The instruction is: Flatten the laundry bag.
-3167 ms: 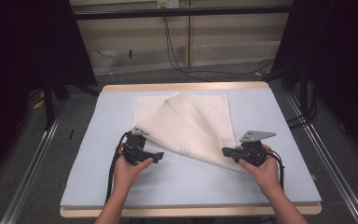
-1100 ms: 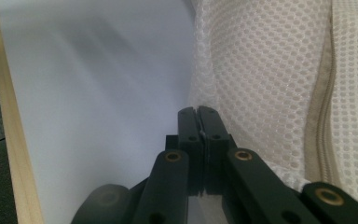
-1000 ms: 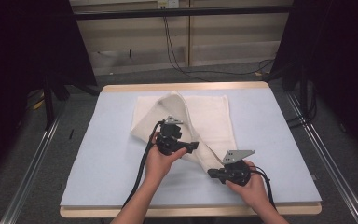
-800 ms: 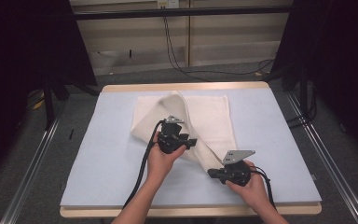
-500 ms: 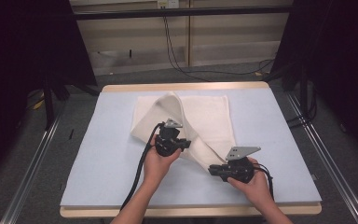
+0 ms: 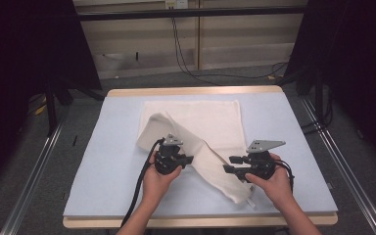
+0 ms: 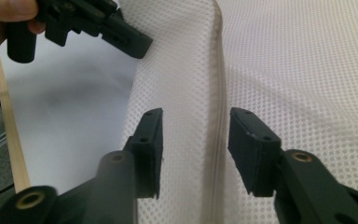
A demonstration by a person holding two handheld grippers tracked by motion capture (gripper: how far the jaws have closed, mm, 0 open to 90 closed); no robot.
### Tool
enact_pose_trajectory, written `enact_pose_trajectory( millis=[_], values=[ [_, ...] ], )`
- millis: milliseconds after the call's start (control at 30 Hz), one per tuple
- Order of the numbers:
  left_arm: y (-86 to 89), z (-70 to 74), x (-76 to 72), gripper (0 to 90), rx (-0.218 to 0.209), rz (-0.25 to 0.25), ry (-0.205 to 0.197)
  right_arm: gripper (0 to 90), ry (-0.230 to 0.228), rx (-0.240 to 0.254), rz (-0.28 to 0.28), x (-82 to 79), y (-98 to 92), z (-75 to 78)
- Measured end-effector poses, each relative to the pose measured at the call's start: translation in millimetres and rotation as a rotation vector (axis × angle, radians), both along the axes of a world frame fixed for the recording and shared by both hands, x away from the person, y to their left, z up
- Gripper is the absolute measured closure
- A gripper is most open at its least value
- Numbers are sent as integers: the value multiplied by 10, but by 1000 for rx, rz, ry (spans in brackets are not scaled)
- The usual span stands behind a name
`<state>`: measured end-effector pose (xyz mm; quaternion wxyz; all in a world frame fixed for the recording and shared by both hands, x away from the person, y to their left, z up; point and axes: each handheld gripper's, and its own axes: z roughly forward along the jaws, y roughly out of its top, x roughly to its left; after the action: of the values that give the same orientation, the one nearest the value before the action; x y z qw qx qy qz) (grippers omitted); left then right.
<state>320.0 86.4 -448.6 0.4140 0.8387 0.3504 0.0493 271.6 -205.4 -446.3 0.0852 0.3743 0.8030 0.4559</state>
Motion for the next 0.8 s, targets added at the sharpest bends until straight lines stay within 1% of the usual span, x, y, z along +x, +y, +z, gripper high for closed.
enact_pose_trajectory(
  millis=[33,67,100,133,167,200,267,333,367,400,433,467,500,533,567,633,700,767,800],
  values=[
    [16,-5,-10,814,6,2,2,516,-2,-11,5,20,17,-16],
    [30,-13,-16,813,9,-1,-4,510,9,-16,8,35,39,-27],
    [35,-21,-29,810,0,3,-5,510,12,-16,13,55,61,-46],
    [46,-23,-34,810,13,-1,-9,508,23,-20,12,71,83,-61],
    [56,-26,-44,810,14,6,-12,507,26,-31,12,90,101,-75],
    [73,-29,-44,809,3,-1,-15,510,27,-39,7,104,119,-85],
    [108,-21,-51,806,7,4,-20,528,30,-46,-2,131,148,-102],
    [139,-6,-56,805,4,7,-20,583,28,-46,-7,159,168,-114],
    [151,1,-57,805,3,4,-22,659,31,-51,-13,167,178,-118],
    [164,10,-59,805,9,3,-25,681,30,-62,-13,170,188,-119],
    [172,14,-64,805,3,5,-30,704,28,-73,-13,176,200,-124],
    [186,21,-64,799,5,4,-35,744,28,-82,-10,179,205,-131],
    [195,23,-67,767,3,11,-34,763,29,-85,-15,179,206,-135],
    [212,26,-64,701,7,16,-35,777,29,-82,-16,183,200,-141],
    [234,32,-65,656,16,25,-35,789,37,-77,-20,183,195,-146],
    [296,30,-52,623,17,38,-32,808,35,-70,-29,182,187,-156],
    [371,23,-39,611,18,58,-10,815,40,-69,-35,176,185,-160],
    [457,21,-29,563,21,83,-10,820,41,-69,-40,175,189,-165],
    [496,21,-26,549,8,96,-10,824,37,-71,-39,175,192,-166]
  ],
)
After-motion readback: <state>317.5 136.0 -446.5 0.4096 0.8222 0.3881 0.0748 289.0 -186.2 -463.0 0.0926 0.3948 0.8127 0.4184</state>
